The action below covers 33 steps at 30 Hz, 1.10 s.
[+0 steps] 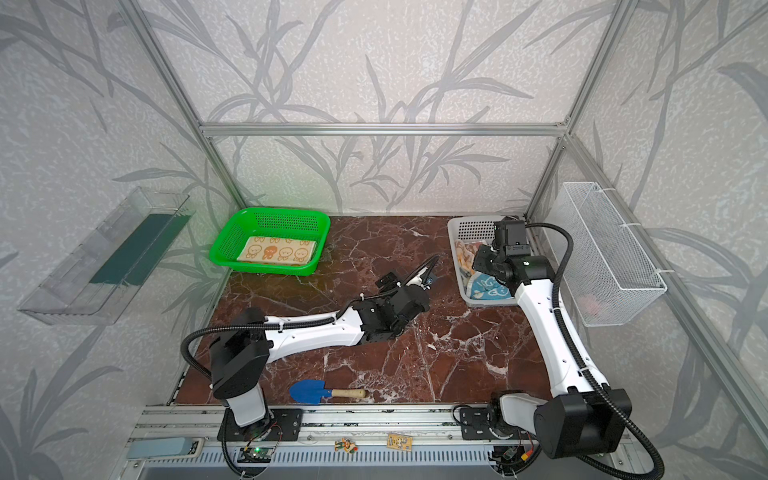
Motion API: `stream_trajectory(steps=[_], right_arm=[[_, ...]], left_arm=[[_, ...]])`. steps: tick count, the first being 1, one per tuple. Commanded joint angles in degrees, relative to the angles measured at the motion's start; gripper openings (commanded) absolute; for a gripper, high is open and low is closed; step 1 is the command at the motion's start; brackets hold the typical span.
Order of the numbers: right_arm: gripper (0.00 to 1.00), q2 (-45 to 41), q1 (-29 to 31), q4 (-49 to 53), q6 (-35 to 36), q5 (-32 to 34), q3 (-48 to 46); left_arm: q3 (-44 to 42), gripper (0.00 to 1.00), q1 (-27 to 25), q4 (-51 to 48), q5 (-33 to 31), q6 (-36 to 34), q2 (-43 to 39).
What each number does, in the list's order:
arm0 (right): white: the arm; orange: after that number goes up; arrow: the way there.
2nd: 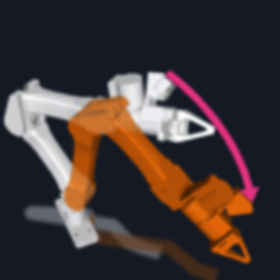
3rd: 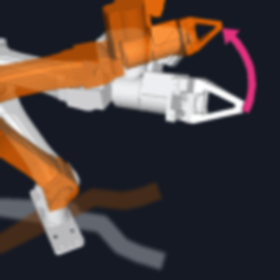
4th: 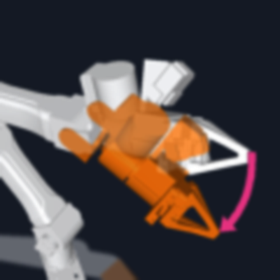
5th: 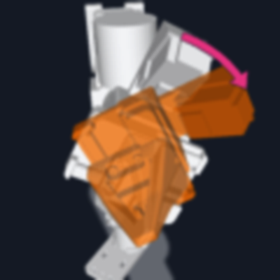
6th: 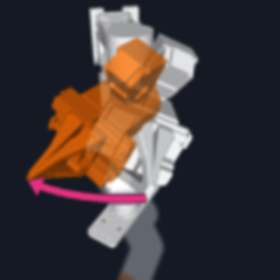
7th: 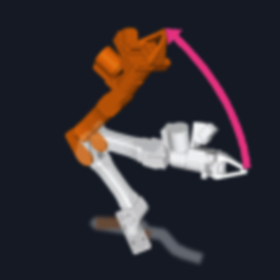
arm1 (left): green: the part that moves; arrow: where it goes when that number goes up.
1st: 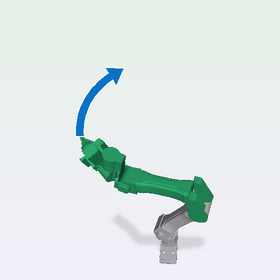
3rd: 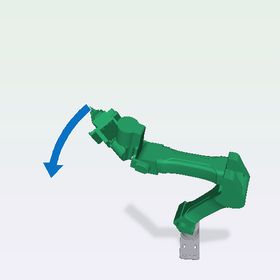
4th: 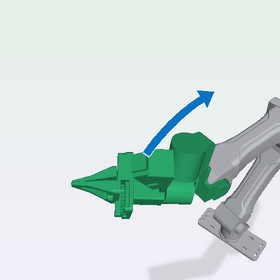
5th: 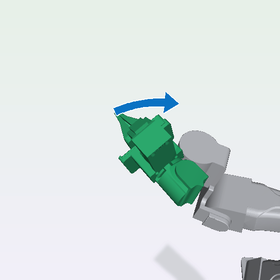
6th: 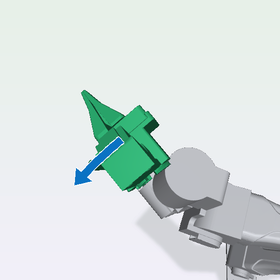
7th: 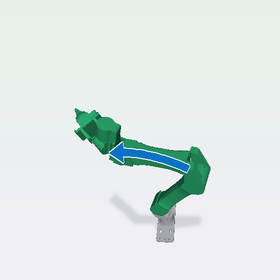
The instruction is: Fold and stack the towels
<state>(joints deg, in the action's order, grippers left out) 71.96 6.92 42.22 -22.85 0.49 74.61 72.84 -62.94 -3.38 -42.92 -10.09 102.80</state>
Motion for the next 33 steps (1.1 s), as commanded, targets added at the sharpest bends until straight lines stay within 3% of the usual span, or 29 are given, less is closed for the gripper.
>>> stream_trajectory(steps=[1,4,7,12,20,29,33], right_arm=[[0.00,-0.1,4.2,3.6,0.0,-1.4,6.4],[0.00,1.7,9.7,5.1,-0.4,0.7,12.7],[0.00,4.3,14.4,7.0,-0.4,2.4,19.2],[0.00,8.1,19.3,9.3,-0.3,4.4,27.8],[0.00,9.1,20.7,9.9,-0.5,4.0,30.5],[0.00,9.2,20.8,8.9,-0.2,3.8,29.0],[0.00,9.2,20.7,8.7,0.2,4.0,28.6]], left_arm=[[-1.1,0.99,0.5,2.5,-2.2,2.6,-5.3],[-3.9,0.99,1.9,3.5,-0.9,6.8,-8.8],[-7.4,0.99,4.6,4.0,5.7,13.6,-12.9],[-15.0,0.99,6.2,15.9,11.2,15.5,-16.8],[-18.5,0.99,11.7,24.3,19.4,19.1,-17.2],[-18.9,0.99,14.0,25.9,30.6,16.5,-14.2],[-17.6,0.88,16.1,23.1,36.7,17.9,-13.0]])
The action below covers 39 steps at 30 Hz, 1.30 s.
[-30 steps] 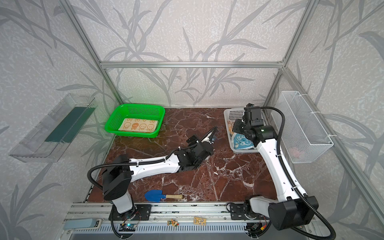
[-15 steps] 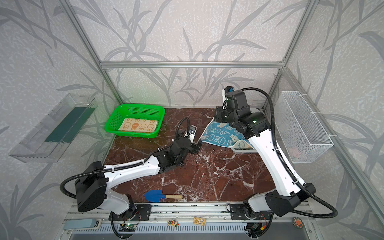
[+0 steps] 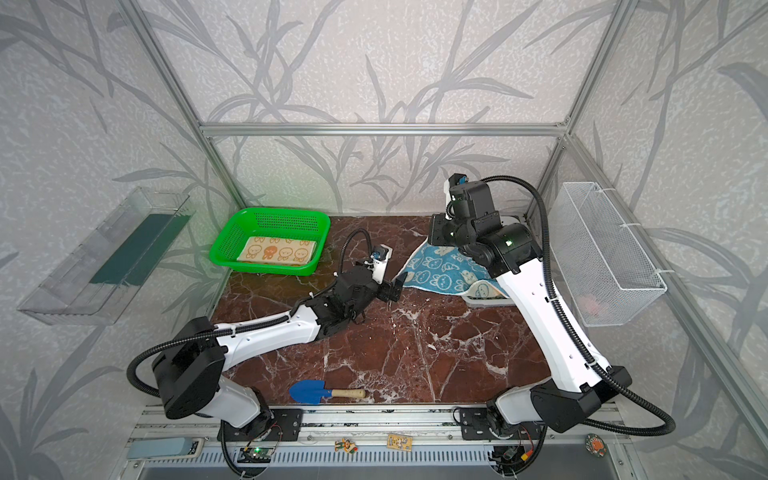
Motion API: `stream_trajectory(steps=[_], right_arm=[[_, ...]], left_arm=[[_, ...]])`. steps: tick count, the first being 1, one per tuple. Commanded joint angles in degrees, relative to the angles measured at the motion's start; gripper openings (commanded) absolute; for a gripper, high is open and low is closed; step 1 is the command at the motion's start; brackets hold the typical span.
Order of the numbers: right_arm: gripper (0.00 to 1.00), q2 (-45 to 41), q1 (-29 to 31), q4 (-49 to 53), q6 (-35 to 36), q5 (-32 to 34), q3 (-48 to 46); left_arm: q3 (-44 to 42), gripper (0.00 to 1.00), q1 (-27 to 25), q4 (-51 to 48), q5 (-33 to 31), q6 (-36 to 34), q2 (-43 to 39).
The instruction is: Fold and stack the towels
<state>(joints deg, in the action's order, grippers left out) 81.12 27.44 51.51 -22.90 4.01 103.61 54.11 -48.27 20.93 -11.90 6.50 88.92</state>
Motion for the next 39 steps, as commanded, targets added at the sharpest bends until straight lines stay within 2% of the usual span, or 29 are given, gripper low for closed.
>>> stream_trajectory(steps=[1,8,14,17,22,27,32,39], right_arm=[[0.00,0.1,0.2,-0.8,0.3,0.6,-0.4],[0.00,0.3,0.0,-0.9,1.2,1.4,-0.6],[0.00,0.7,0.0,-1.9,0.8,0.9,-2.0],[0.00,0.8,-0.1,-2.1,1.1,1.0,-2.5],[0.00,0.9,-1.0,-2.4,1.3,0.5,-3.3],[0.00,0.9,-1.3,-3.0,1.1,0.0,-3.7],[0.00,1.1,-1.4,-3.0,1.3,-0.1,-3.6],[0.00,1.1,-2.4,-3.2,1.5,-0.9,-3.4]], left_arm=[[1.7,0.85,1.7,-2.7,6.6,1.3,1.0],[-1.0,0.52,2.2,-3.7,8.8,1.5,-0.8],[-1.8,0.35,2.2,-2.7,11.1,2.5,-1.3],[-1.9,0.29,2.2,-3.2,12.2,2.9,-1.6],[-2.5,0.27,2.2,-4.3,13.3,3.0,-3.1],[-1.9,0.16,2.2,-6.2,14.0,3.0,-2.5],[-1.0,0.12,2.2,-8.1,15.2,3.4,-1.4],[1.8,0.00,2.2,-15.4,13.6,1.2,-3.5]])
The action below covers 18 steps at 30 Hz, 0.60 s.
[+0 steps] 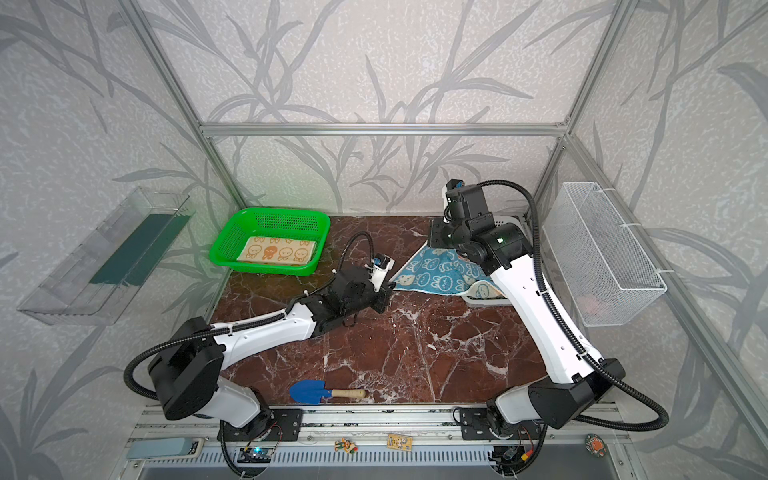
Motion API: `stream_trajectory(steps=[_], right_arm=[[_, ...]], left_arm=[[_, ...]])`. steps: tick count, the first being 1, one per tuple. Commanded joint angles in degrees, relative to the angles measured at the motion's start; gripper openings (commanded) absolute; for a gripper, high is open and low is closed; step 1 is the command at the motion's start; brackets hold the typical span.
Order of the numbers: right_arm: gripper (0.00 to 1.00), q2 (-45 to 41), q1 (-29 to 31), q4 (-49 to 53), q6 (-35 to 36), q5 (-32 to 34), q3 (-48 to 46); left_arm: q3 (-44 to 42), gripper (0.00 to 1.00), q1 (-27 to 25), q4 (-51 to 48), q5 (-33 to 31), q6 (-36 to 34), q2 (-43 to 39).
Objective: Fold and stack the towels
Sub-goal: 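Lift the blue bunny towel with the right gripper while left grasps another corner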
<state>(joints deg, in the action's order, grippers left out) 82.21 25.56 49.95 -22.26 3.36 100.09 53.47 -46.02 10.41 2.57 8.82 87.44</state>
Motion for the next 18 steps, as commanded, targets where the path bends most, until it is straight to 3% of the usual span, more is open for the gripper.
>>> stream_trajectory(steps=[1,8,13,18], right_arm=[[0.00,0.2,-0.5,-1.6,0.9,-0.6,0.4],[0.00,1.0,-0.5,-1.1,1.2,-3.7,4.4],[0.00,3.8,0.4,1.2,3.0,-5.5,12.7],[0.00,6.6,2.0,2.4,4.8,-7.3,22.5]], left_arm=[[3.1,0.00,0.0,-6.2,-1.4,-2.1,-2.6],[10.1,0.00,1.4,-15.4,-8.9,-11.6,-7.7],[17.9,0.00,7.6,-19.3,-8.1,-17.1,-12.2],[27.8,0.00,12.6,-25.2,-6.2,-22.2,-11.8]])
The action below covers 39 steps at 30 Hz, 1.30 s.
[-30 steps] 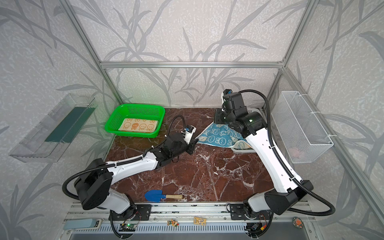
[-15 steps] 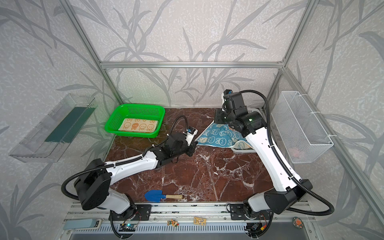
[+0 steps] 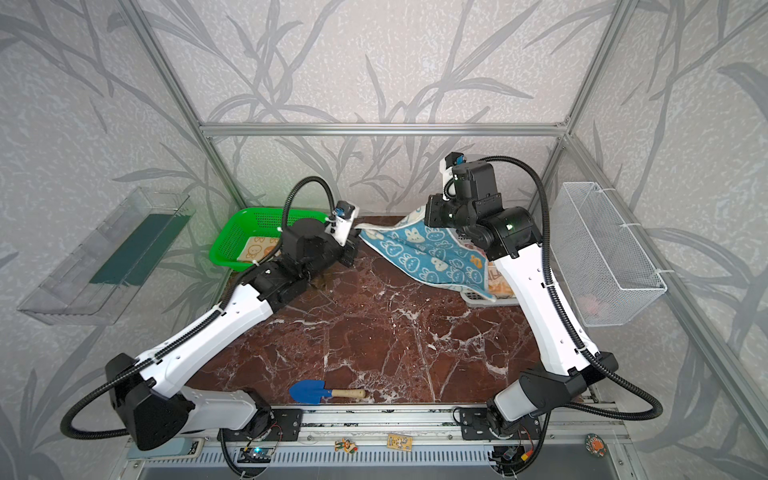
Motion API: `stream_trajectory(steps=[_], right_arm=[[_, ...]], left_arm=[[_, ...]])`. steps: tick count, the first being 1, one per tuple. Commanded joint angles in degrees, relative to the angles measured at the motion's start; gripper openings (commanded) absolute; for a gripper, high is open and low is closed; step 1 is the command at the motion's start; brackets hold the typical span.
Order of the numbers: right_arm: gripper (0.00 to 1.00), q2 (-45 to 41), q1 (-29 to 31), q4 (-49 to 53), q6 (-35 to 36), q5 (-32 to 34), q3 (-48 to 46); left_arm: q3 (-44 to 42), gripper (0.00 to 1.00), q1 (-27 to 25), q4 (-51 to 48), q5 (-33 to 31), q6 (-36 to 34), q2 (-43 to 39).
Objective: Fold and stack the towels
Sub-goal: 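Lift the blue bunny towel with the right gripper while left grasps another corner, then lay the held towel flat on the table with both grippers, pulling toward the robot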
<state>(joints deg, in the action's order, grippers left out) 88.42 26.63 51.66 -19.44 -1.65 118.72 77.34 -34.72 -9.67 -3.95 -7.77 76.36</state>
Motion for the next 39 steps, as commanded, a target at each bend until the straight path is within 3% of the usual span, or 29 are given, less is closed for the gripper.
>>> stream_trajectory(steps=[1,6,12,21,25,32,39], right_arm=[[0.00,0.3,1.0,0.2,2.0,-2.8,4.9],[0.00,1.2,1.2,2.3,3.3,-4.7,13.0],[0.00,-2.8,2.0,1.5,5.1,-7.6,12.8],[0.00,-15.6,3.1,-2.9,5.6,-11.4,0.3],[0.00,-18.6,3.1,-3.1,6.1,-9.4,-2.9],[0.00,-9.2,-0.1,3.2,5.2,-3.6,1.3],[0.00,6.9,-8.5,-1.4,5.5,-7.9,-0.6]], left_arm=[[5.7,0.00,1.8,-6.2,0.1,-6.9,-0.7],[10.9,0.00,3.6,-8.0,-1.6,-11.9,-2.5],[12.9,0.00,3.9,-7.6,-3.0,-15.4,-7.5],[13.3,0.00,3.8,-15.0,3.5,-8.1,-19.1],[15.3,0.00,3.7,-20.1,6.1,-4.8,-20.6],[14.9,0.00,4.8,-22.0,-0.1,-8.4,-11.3],[13.1,0.00,13.3,-14.4,8.1,-6.7,5.4]])
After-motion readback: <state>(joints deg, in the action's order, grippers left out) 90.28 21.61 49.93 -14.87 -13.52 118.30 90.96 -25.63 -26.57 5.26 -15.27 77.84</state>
